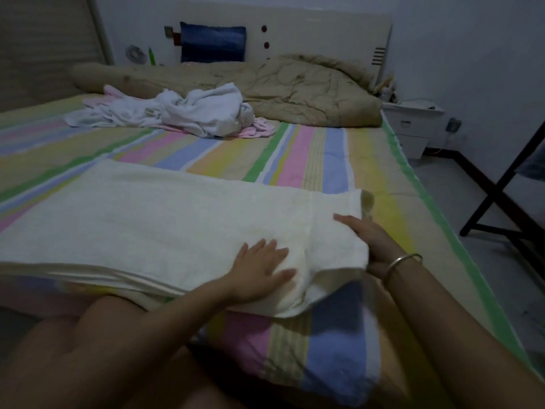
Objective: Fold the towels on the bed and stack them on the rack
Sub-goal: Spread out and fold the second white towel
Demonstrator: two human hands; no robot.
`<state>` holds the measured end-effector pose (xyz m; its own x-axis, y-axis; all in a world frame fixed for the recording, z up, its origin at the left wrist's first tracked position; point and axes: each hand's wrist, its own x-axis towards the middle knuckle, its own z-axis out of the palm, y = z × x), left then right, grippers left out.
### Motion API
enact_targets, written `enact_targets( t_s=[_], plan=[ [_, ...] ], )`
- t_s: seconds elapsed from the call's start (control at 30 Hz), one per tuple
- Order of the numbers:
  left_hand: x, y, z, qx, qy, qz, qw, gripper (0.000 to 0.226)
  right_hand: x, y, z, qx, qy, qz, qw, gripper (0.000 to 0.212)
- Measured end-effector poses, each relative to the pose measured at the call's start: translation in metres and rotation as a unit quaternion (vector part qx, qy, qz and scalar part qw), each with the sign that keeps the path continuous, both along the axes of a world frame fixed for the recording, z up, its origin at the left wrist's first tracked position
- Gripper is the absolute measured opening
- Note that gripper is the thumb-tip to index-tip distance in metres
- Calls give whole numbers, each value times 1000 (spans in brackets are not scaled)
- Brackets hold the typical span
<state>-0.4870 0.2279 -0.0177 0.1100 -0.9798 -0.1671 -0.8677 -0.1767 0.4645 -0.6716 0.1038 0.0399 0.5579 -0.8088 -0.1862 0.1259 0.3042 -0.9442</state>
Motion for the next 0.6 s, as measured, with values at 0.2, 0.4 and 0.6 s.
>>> enact_targets(
  t_s=[0.2, 0.4, 0.6],
  plan=[
    [74, 14, 51, -112, 516, 243, 814, 28, 112, 27, 32, -56, -65, 72, 994, 26],
    [197, 57, 65, -226, 592, 387, 670, 29, 241, 71, 11, -45, 39, 127, 990, 53],
    [243, 78, 32, -89, 497, 433, 746, 44, 268, 82, -7, -42, 106, 153, 982, 42]
  ],
)
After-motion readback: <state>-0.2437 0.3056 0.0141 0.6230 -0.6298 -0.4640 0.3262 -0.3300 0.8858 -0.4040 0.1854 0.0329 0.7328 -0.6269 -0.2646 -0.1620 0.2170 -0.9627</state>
